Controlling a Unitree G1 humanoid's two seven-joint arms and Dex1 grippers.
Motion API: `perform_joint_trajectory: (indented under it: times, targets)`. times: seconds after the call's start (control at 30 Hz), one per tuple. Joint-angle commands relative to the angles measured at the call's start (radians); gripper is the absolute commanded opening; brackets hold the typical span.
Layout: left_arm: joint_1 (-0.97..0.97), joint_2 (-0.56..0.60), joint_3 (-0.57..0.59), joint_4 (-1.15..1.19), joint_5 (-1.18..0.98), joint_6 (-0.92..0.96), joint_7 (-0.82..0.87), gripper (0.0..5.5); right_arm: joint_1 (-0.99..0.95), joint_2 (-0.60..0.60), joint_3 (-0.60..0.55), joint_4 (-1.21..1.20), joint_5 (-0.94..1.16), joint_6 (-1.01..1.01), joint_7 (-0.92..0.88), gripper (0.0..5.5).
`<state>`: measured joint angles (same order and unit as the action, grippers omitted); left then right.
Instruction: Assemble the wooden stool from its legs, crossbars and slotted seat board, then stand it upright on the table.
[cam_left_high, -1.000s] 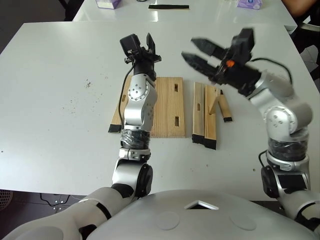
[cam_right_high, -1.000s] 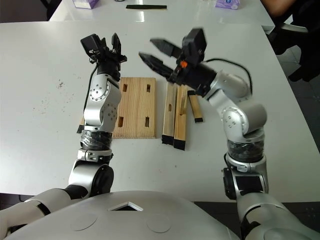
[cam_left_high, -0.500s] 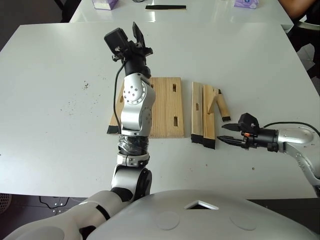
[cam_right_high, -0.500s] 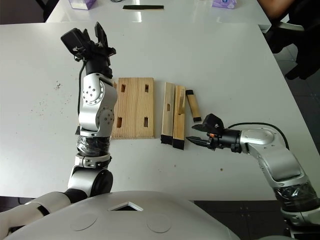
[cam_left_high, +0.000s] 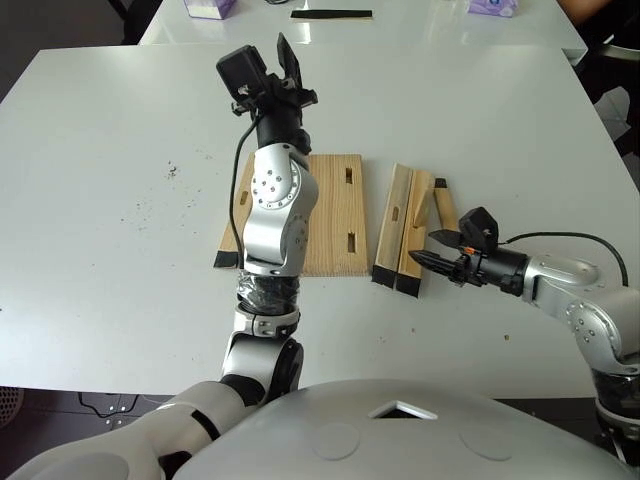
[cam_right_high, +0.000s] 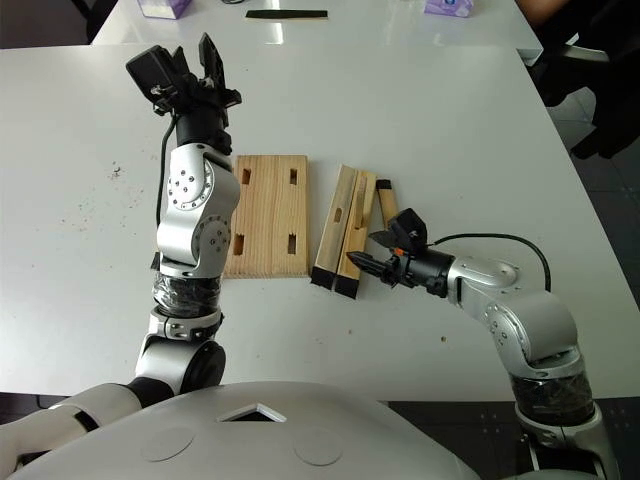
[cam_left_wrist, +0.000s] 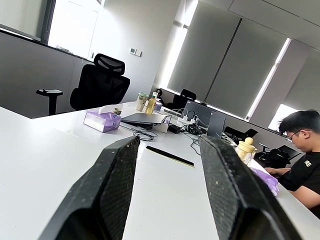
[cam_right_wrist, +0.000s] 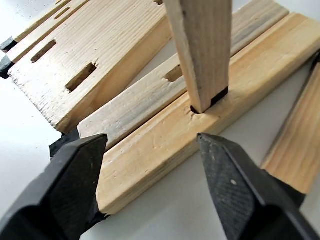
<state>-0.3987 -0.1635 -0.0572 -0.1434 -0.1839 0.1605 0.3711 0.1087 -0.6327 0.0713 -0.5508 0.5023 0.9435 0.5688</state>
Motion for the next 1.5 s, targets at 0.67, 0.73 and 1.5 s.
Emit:
perform_joint_trajectory:
  times: [0.67,0.73,1.5]
  targets:
    - [0.130,-0.087,-0.045,-0.001,-0.017,0.008,0.024,2.20,-0.111,-0.108,0.047,0.163,-0.175,-0.122,0.016,3.30]
    - [0.127,-0.086,-0.046,0.004,-0.018,0.007,0.021,2.20,-0.136,-0.100,0.043,0.175,-0.178,-0.132,0.018,3.30]
    - [0.129,-0.072,-0.060,0.018,-0.021,-0.022,0.040,2.20,-0.152,0.039,0.148,0.209,-0.239,-0.174,0.003,3.30]
